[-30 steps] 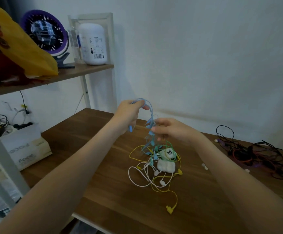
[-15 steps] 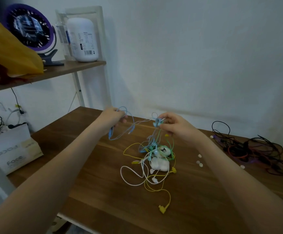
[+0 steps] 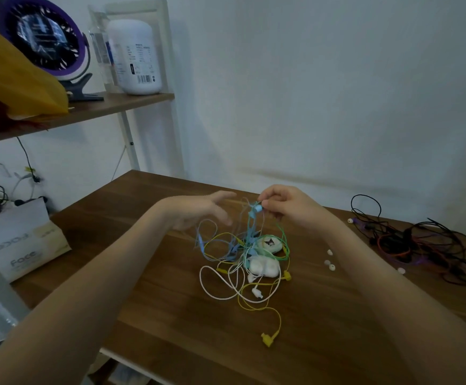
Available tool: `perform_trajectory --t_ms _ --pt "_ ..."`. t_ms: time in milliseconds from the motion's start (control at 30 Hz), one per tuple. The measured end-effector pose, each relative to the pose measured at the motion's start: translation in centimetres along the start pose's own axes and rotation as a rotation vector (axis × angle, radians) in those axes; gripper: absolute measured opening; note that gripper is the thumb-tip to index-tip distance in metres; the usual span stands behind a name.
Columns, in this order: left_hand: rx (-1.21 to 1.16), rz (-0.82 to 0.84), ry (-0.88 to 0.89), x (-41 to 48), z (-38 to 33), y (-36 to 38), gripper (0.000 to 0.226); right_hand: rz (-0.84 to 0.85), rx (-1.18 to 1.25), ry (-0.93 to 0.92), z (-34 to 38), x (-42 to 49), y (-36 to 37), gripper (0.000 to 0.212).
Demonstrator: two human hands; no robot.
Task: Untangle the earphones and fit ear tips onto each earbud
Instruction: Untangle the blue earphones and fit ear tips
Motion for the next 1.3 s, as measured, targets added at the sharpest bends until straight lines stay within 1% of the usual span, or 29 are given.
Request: perform_trajectory --t_ms 100,200,300,367,533,633,700,767,833,900,933,967,1067,1100,1200,1300 --pt "0.017 -0.019 0.138 0.6 -0.9 0.9 0.069 0.002 0.009 -0.022 0.2 0.2 0.3 0.012" --pt "0.084 -0.120 0.246 1.0 -1.5 1.5 0.043 -0.013 0.043 -0.046 0.3 0.6 0.6 0.013" --pt "0.074 -0.174 0.295 1.4 -1.5 1.6 0.020 -0.036 0.127 -0.056 0.4 0.8 0.9 0.013" --pt "0.061 -0.211 0.300 1.5 -1.3 1.3 0.010 -0.078 0.177 -0.050 0.3 0.9 0.9 0.014" --pt "0.023 -0.306 0.272 1.5 -0.8 0.4 0.007 -0.164 0.186 -0.068 0.1 1.0 0.6 0.020" --pt "0.023 -0.364 0.269 1.6 -0.4 -0.1 0.011 -0.144 0.272 -0.047 0.5 0.7 0.9 0.020" --pt "-0.006 -0.417 0.283 1.4 -0.4 -0.3 0.015 -0.111 0.301 -0.016 0.5 0.7 1.1 0.014" --pt "-0.014 -0.471 0.324 1.2 -0.6 -0.2 0.017 -0.070 0.245 0.040 0.2 0.7 1.2 0.010" --pt "0.036 -0.519 0.370 0.9 -1.1 -0.2 0.017 -0.009 0.085 0.079 -0.1 0.7 1.3 0.017" --pt "0.082 -0.502 0.403 0.9 -1.5 0.1 0.018 0.041 -0.032 0.075 -0.1 0.7 1.6 0.023" --pt "0.100 -0.474 0.406 0.9 -1.6 0.3 0.017 0.050 -0.028 0.063 0.0 0.7 1.9 0.025" --pt "0.120 -0.447 0.402 0.9 -1.7 0.5 0.017 0.048 0.001 0.045 0.0 0.7 2.1 0.025" --pt "0.138 -0.424 0.406 1.0 -2.1 1.0 0.017 0.019 0.048 -0.016 0.3 0.7 2.4 0.008" --pt "0.137 -0.430 0.411 1.0 -2.2 0.9 0.017 0.013 0.070 -0.026 0.2 0.7 2.3 0.007" --pt "0.123 -0.487 0.418 0.9 -2.1 0.4 0.019 -0.025 0.230 -0.018 0.0 0.7 1.8 0.013" --pt "0.022 -0.566 0.401 0.7 -1.7 -0.3 0.020 -0.090 0.385 0.029 -0.4 0.7 1.2 0.019"
Point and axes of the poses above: each hand's wrist, its own x-axis towards the middle knuckle, its own y-axis out of the palm, z = x × y, the point moved 4 cm from there along x, towards the middle knuckle, and after that the axes turned 5 degrees about -x, right-handed, at the moved point
